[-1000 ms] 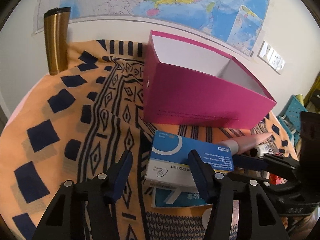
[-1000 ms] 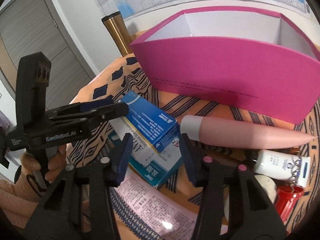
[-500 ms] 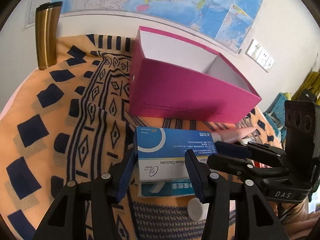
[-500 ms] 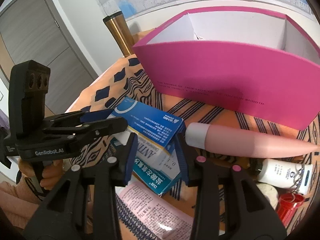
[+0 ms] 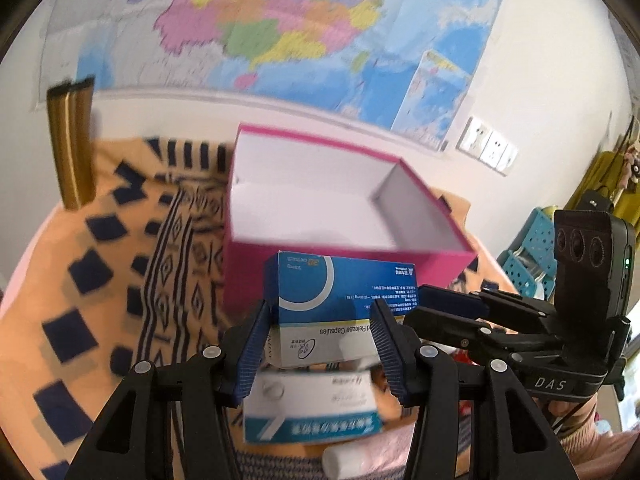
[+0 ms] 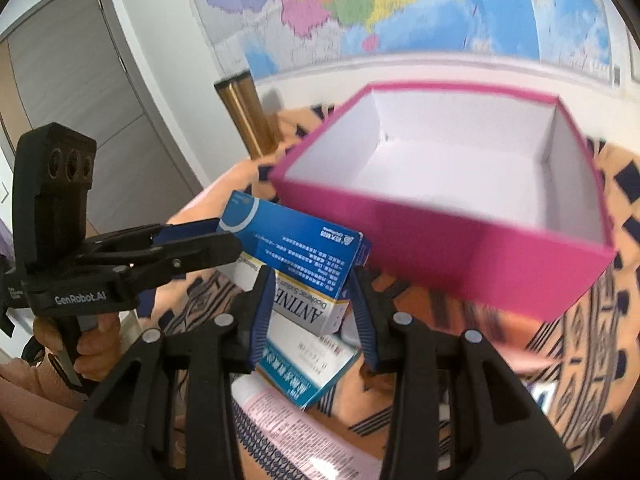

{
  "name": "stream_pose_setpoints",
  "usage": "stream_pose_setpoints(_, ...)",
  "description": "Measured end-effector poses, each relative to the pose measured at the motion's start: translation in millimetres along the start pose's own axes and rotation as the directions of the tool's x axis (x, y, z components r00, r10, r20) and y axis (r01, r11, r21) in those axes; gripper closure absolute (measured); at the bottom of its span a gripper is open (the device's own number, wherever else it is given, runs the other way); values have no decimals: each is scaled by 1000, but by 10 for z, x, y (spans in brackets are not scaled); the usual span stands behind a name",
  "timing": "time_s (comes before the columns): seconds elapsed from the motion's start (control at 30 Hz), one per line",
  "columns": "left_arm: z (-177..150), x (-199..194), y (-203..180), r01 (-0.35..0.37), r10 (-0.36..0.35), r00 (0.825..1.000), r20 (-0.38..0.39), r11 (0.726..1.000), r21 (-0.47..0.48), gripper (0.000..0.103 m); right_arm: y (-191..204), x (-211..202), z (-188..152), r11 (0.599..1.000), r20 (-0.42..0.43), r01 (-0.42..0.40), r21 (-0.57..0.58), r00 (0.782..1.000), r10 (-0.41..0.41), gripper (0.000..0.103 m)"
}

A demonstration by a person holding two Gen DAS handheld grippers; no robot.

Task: Organize rigid objects
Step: 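Carry the medicine box over the magenta box and release it inside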

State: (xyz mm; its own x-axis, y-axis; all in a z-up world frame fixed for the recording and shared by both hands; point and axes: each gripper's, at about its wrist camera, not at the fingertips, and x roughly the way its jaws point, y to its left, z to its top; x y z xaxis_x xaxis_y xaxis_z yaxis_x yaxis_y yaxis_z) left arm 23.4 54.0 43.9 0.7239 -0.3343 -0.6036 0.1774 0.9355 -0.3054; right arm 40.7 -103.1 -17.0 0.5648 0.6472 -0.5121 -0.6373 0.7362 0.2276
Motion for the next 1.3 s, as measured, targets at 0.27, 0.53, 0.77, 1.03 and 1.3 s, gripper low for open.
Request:
stream_pose_setpoints(0.27, 469, 68, -96, -16, 14, 999, 45, 999, 38, 51, -135, -160, 435, 999, 75, 16, -27, 997, -14, 62)
stream_pose_setpoints(0.53, 711, 434, 13, -60, 60, 998, -12, 998, 21, 51, -443, 124, 723, 1000, 54, -2, 21, 999, 0, 62)
stream_pose_setpoints(0.77, 676, 761, 139, -119, 118, 989, -90, 993, 1, 51, -686, 487, 695, 997, -40, -19, 79, 999, 22, 62)
stream_pose_setpoints(1.03, 642, 939, 135, -196, 197, 972, -128, 980, 23, 52, -806, 751, 695, 993, -123, -37, 116, 991, 52, 62)
stream_pose_setpoints(1.3, 597, 720, 77, -226, 227, 974, -25, 973, 44, 51, -798, 700, 694, 995, -110, -15, 99, 994, 26, 62)
